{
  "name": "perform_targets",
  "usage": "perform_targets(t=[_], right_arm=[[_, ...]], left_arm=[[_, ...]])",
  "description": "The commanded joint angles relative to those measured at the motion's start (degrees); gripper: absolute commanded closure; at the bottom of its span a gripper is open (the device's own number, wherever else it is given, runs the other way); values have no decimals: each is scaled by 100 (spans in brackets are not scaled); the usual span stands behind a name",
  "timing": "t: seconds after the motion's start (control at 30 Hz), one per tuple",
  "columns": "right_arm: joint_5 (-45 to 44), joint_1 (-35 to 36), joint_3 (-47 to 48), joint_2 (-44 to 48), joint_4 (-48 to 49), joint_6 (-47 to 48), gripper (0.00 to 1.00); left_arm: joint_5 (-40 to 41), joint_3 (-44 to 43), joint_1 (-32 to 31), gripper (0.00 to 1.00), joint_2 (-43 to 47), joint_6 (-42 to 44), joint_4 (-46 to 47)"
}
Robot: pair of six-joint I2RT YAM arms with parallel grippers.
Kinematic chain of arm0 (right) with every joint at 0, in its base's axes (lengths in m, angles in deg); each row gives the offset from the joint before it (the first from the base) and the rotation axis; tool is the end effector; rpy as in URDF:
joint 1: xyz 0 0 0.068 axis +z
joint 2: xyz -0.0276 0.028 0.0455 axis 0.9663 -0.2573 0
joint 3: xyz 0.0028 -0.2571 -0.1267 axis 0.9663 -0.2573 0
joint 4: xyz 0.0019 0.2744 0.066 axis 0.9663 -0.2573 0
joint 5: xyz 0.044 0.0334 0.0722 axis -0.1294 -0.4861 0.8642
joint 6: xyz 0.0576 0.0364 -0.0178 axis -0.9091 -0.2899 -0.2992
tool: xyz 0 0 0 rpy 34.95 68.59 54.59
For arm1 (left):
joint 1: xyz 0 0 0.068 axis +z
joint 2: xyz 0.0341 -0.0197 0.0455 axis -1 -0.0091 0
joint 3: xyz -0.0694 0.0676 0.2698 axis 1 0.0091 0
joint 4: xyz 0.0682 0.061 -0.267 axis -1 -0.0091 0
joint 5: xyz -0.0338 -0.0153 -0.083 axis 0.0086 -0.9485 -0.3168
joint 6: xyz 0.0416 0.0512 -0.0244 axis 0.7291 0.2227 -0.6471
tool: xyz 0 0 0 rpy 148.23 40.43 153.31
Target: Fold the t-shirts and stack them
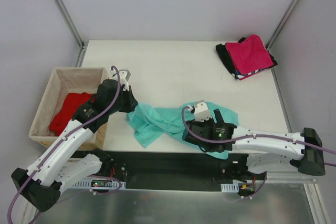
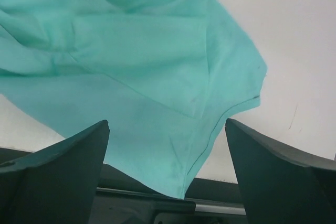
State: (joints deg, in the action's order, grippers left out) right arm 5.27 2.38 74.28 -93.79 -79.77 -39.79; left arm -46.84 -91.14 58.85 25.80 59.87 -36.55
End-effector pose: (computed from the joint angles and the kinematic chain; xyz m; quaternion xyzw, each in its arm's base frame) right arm 0.0903 0.2078 0.2376 -0.3128 0.8446 -0.1136 0.4195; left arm 0.1916 -0.1133 0.3320 0.0567 0.8557 -0.2310 0.4597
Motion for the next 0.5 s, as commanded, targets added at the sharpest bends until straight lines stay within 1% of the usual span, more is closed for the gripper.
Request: perform_targets(t=[0.0,0.1,0.17,0.2,0.23,0.27,0.3,0.33,0.37,0.4,0.43,0.47], right_arm=[[-828,-30,1005,192,-505,320,3],[-951,-292,1130,52,-470,654,3],[-821,-530,999,8,-172,942,2],[-715,-818,876,16,21,1040,1],[-558,-978,588,42,518,1154,1],[-191,-1171,402,69,776,1338,3],[13,-1565,244,86,1013,1392,4],[215,-1751,112,95,1459,1462,5],[522,-1927,-116,61,1638,1524,7],[664,-2233,-170,17,1788,1664,10],[805,-2376,-206,-53,2050,1735,13],[954,-2499,-206,-228,2157,1814,22]], left_arm=[[-102,81,49,100,-27,-33,210],[-128,73,49,100,-19,-51,236],[-128,64,49,100,-10,-51,245],[-137,55,49,100,-10,-51,245],[-137,38,49,100,7,-42,236],[-129,38,49,100,25,-42,236],[-128,29,49,100,25,-42,236],[-128,20,49,100,34,-42,236],[-137,20,49,100,34,-33,236],[-129,29,49,100,34,-33,236],[-120,29,49,100,25,-33,236],[-120,29,49,100,25,-24,236]])
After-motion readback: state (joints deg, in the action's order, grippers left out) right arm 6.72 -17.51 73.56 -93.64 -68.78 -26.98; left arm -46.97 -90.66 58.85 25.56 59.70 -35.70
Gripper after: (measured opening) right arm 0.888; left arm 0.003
